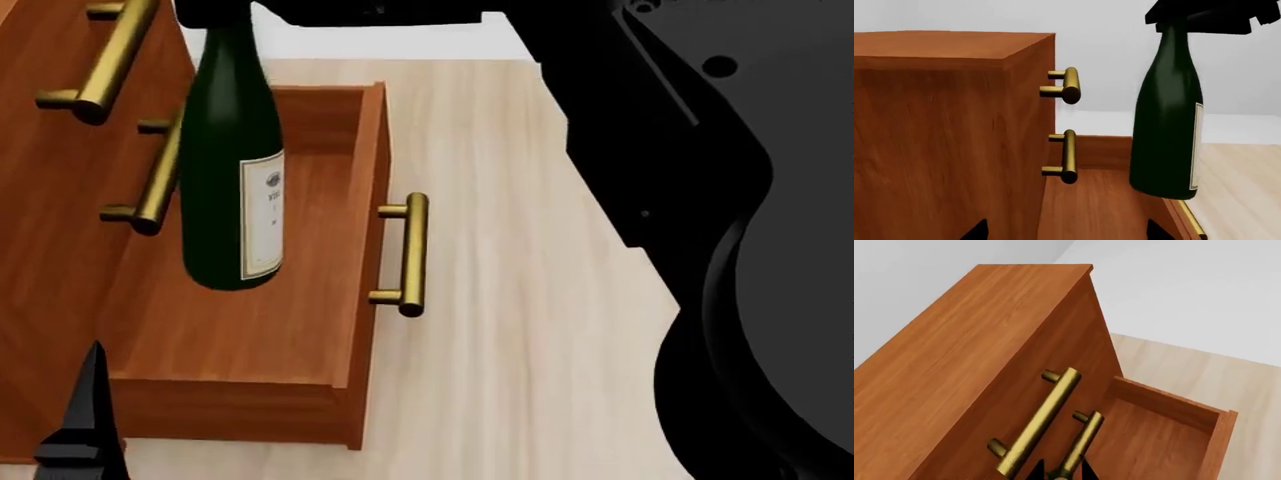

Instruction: Put the wine bottle in the bottom drawer of the cabinet.

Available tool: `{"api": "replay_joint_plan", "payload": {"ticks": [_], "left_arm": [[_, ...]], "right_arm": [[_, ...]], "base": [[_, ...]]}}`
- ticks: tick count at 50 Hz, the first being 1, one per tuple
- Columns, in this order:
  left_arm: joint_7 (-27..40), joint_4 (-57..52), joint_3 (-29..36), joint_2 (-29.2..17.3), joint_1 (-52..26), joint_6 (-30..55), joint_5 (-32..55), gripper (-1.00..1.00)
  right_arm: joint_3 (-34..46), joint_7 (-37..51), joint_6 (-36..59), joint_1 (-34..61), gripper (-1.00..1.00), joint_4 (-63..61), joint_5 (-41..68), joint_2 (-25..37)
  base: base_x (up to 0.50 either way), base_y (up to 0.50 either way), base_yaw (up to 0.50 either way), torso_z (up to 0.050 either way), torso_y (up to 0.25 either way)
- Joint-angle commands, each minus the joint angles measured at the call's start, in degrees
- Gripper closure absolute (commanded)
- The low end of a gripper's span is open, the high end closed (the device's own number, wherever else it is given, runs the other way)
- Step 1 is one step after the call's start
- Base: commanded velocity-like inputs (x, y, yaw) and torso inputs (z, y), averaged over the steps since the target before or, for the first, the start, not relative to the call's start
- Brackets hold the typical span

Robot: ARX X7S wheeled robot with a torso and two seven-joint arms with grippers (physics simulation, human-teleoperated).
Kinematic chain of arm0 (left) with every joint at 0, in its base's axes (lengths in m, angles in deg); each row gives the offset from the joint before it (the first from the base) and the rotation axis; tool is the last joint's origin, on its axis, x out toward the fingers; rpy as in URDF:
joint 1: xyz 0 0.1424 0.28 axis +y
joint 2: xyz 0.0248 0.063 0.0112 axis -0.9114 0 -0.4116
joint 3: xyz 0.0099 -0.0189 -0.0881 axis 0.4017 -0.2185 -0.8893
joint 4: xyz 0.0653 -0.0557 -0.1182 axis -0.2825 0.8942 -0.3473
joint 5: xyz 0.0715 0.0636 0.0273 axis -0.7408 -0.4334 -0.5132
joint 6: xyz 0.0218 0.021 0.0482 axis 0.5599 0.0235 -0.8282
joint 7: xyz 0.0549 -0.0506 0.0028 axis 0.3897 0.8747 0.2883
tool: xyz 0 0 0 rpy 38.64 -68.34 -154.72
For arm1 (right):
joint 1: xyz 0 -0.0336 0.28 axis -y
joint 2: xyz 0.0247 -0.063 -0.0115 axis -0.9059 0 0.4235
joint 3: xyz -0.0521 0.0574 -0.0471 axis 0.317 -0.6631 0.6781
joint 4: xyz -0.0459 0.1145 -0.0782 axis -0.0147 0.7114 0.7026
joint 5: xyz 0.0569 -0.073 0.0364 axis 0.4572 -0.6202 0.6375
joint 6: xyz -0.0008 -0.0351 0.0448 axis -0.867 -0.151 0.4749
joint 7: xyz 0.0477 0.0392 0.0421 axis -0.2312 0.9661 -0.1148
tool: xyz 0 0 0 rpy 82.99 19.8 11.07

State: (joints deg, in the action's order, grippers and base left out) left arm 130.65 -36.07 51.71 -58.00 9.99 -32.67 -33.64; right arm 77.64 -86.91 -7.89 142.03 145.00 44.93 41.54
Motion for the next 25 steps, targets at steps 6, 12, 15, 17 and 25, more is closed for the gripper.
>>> {"api": "replay_joint_plan", "payload": {"ticks": [6, 12, 15, 17, 25], "left_arm": [[-0.13, 0.27, 0.07, -0.20, 0.50, -0.58, -0.57, -1.00], [-0.14, 0.45, 0.19, -0.12, 0.57, -0.66, -0.73, -1.00], [0.18, 0.00, 0.16, -0.22, 0.31, -0.35, -0.47, -1.00], [0.17, -0.02, 0.20, -0.23, 0.24, -0.33, -0.56, -1.00], [0.74, -1.20, -0.84, -0.97, 1.10, -1.69, -0.81, -1.00]], "right_arm": [[-2.08, -0.13, 0.00, 0.12, 1.00, -0.87, -1.25, 0.00], [-2.24, -0.22, -0.16, -0.28, 1.00, -1.02, -0.69, 0.00], [-2.28, -0.18, -0.23, -0.27, 1.00, -1.34, -0.49, 0.00], [-2.29, -0.06, -0.13, -0.28, 1.00, -1.65, -0.78, 0.00], [-2.33, 0.78, 0.37, -0.38, 1.00, -2.09, -0.07, 0.00]], "base": [[0.00, 0.00, 0.00, 0.000, -0.112], [0.00, 0.00, 0.00, 0.000, -0.112], [0.00, 0.00, 0.00, 0.000, -0.113], [0.00, 0.00, 0.00, 0.000, -0.112], [0.00, 0.00, 0.00, 0.000, -0.112]]}}
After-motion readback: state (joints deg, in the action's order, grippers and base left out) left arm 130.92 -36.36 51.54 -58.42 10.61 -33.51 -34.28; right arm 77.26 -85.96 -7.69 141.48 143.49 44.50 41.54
